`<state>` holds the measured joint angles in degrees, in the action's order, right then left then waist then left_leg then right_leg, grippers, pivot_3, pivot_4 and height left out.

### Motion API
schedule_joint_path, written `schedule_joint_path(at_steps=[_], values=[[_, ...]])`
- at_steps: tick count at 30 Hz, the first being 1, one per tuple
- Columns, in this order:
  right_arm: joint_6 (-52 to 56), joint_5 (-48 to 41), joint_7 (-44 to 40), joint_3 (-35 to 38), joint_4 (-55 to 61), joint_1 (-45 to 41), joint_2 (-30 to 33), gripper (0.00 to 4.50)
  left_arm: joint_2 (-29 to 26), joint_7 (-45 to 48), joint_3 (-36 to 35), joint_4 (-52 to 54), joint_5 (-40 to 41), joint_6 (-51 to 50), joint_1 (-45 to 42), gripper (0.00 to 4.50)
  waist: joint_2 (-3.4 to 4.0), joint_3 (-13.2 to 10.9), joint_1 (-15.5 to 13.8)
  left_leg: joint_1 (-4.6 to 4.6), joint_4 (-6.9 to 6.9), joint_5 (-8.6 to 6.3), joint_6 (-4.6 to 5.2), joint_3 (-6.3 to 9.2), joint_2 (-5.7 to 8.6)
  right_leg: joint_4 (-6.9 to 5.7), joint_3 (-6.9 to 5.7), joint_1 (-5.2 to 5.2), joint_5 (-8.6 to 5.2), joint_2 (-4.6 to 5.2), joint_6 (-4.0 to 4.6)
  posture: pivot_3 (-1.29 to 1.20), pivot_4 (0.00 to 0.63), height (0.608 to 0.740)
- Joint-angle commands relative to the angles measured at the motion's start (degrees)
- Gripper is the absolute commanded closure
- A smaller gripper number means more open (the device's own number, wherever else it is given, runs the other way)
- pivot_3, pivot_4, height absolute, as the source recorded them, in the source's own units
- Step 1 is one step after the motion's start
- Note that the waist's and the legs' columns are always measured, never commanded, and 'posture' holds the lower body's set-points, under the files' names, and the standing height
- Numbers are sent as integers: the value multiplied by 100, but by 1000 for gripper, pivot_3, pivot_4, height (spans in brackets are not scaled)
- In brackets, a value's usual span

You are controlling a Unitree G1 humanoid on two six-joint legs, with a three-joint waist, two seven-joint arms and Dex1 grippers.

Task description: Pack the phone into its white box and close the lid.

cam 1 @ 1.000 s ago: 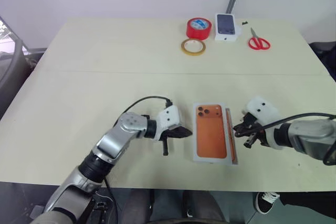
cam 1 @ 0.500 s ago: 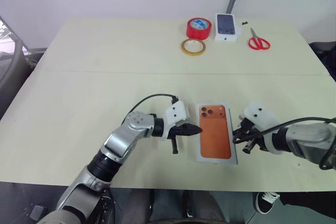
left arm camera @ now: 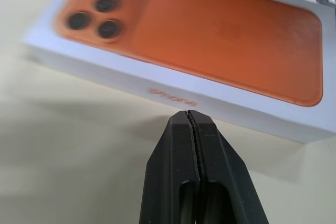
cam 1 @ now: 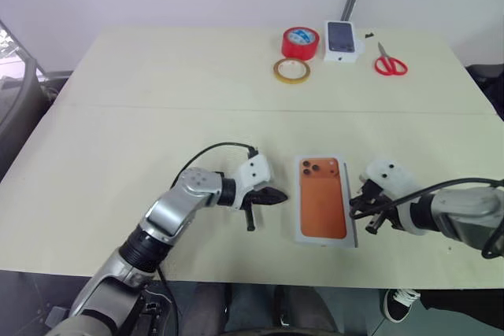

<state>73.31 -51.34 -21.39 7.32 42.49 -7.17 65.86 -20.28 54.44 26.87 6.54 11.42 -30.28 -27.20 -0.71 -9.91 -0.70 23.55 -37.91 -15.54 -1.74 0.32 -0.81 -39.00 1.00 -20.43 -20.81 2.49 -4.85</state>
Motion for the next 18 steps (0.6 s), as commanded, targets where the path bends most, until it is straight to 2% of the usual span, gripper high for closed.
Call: schedule_joint_path(at_steps=[1, 18], values=[[99, -17, -19, 212, 212, -1, -74, 4441, 223, -57, 112, -3, -58, 93, -152, 4500, 0, 0, 3, 0, 0, 0, 0, 0, 0, 0, 0, 0, 0, 0, 0, 0, 150, 740], [348, 151, -85, 274, 278, 65, -306, 4441, 713, -142, -324, 164, 390, -231, -172, 4500, 0, 0, 4, 0, -1, 0, 0, 0, 0, -1, 0, 0, 0, 0, 0, 0, 150, 740]])
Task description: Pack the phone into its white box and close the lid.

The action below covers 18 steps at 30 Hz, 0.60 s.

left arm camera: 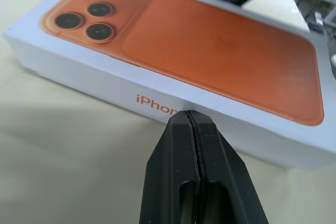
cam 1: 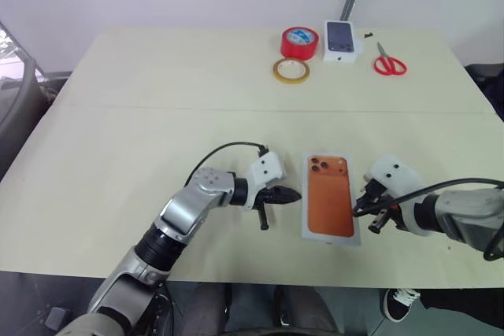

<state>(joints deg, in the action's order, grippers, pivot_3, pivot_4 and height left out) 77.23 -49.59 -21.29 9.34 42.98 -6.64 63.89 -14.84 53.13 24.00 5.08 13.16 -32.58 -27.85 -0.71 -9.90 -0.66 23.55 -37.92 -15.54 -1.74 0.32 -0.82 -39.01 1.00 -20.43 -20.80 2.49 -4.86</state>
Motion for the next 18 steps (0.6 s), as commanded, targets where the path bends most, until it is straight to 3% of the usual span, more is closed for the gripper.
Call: schedule_joint_path(at_steps=[1, 18], values=[[-41, -12, -96, 72, 228, 22, -118, 4441, 174, -2, -38, 313, 210, -7, -106, 4500, 0, 0, 0, 0, 0, 0, 0, 0, 0, 0, 0, 0, 0, 0, 0, 0, 150, 740], [-114, 417, -201, 23, 139, 271, -259, 4441, 195, -9, 125, 49, -20, 130, -83, 4500, 0, 0, -3, 0, -1, 0, 0, 0, 1, 0, 0, 1, 0, 0, 0, 0, 150, 740]])
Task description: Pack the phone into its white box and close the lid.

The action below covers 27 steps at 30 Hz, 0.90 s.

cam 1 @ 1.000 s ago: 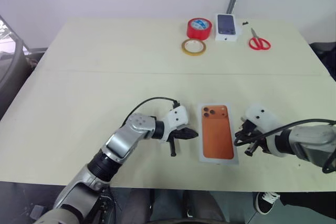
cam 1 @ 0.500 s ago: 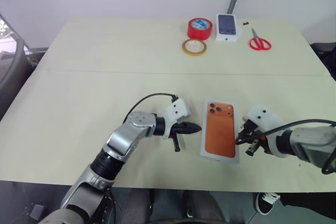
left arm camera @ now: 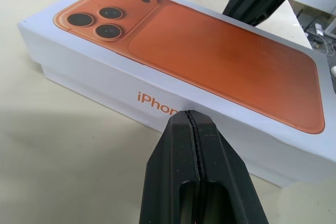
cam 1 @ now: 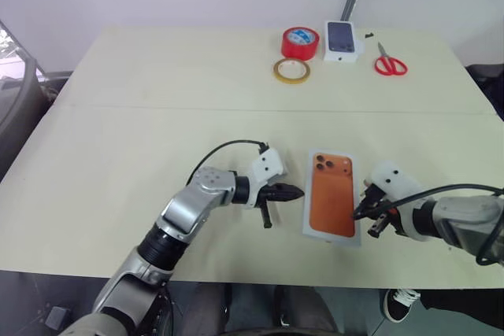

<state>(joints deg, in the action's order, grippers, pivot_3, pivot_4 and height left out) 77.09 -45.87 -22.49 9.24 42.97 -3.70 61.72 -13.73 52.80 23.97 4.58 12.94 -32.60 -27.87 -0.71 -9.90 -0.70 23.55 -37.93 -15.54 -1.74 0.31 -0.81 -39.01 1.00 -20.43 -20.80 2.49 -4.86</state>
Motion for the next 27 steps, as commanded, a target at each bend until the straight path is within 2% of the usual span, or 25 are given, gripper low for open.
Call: schedule_joint_path(at_steps=[1, 11, 17, 22, 27], values=[[-104, 68, -96, 28, 134, -28, -49, 4441, 90, 24, 126, 98, 5, 139, -80, 4500, 0, 0, 1, 0, 0, 0, 0, 0, 0, 0, 0, 0, 0, 0, 0, 0, 150, 740], [-217, 358, -339, 132, 103, 72, 86, 4441, 83, -62, 88, -24, -82, 190, -56, 4500, 0, 0, 1, 0, 0, 0, 0, 0, 0, 0, 0, 0, 0, 0, 0, 0, 150, 740], [-724, 484, -1181, 1040, 175, 645, 562, 4441, 14, -140, -415, -61, 154, 65, -136, 4500, 0, 0, 1, 0, 0, 0, 0, 0, 1, 0, 0, 0, 0, 0, 0, 0, 150, 740], [-1134, 280, -1920, 1629, 580, 1166, 463, 4441, 260, -182, -474, -36, 322, 10, -397, 4500, -1, 0, -10, -1, -2, 0, 0, 1, 0, 0, -1, 4, 0, -3, -1, 0, 150, 740], [-1042, 441, -1354, 764, 729, 1121, 59, 4441, 575, -304, 5, -512, -80, 209, -662, 4500, -6, 0, -3, -4, -7, -1, 1, 2, 2, 0, -1, 9, 0, -3, -2, 0, 150, 740]])
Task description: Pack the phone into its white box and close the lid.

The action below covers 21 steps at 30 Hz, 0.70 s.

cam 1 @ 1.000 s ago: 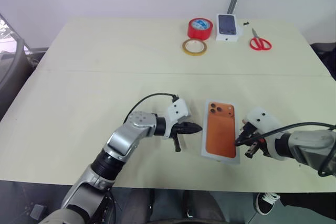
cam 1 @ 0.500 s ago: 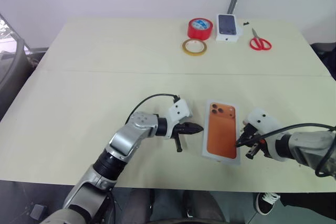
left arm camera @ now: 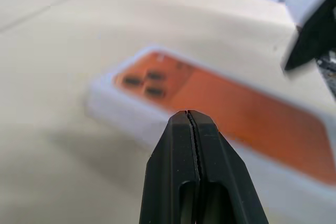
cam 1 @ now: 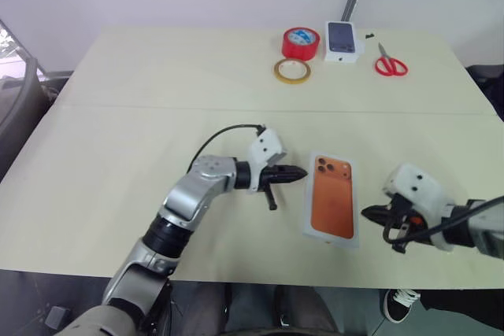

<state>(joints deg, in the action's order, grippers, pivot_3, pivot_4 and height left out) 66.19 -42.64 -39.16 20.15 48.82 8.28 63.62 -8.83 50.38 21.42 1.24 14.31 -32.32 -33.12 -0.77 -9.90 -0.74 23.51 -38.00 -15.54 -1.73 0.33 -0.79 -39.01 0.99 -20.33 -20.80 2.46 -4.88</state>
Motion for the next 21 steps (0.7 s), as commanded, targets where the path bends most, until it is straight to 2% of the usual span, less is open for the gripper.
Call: schedule_joint_path(at_steps=[1, 5, 8, 13, 21], values=[[99, 177, 453, -513, 123, -113, -202, 4441, 88, -89, 396, -337, -376, 268, -186, 4500, 0, 0, 3, 0, 0, 0, 0, 0, 1, 0, 1, -1, 0, 0, 0, 0, 150, 740], [216, 291, 771, -951, 158, -248, -375, 4441, 8, -59, 663, -704, -709, 497, -268, 4500, 2, 3, 29, -5, 1, 0, 0, 1, -3, -2, 4, -1, 0, -7, 0, 0, 150, 740], [181, 269, 816, -829, 177, -325, -406, 4441, -58, -43, 508, -659, -666, 553, -266, 4500, 1, 5, 26, -6, 1, 0, 0, 4, -5, -2, 3, 2, 0, -8, 0, 0, 150, 740], [-422, 396, 896, -247, -120, -644, -755, 4441, -466, -55, -518, -218, -76, 311, -240, 4500, 2, 3, 40, -4, 1, 0, 0, 3, -5, -6, 3, -4, 0, -7, 0, 0, 150, 740], [-1845, 922, 602, 141, -1271, -881, -1159, 4441, -2152, -22, -2459, 77, 476, 300, 504, 4500, 3, 4, 48, -4, 4, 1, -1, 2, -7, -6, 2, -7, 0, -4, 0, 0, 150, 740]])
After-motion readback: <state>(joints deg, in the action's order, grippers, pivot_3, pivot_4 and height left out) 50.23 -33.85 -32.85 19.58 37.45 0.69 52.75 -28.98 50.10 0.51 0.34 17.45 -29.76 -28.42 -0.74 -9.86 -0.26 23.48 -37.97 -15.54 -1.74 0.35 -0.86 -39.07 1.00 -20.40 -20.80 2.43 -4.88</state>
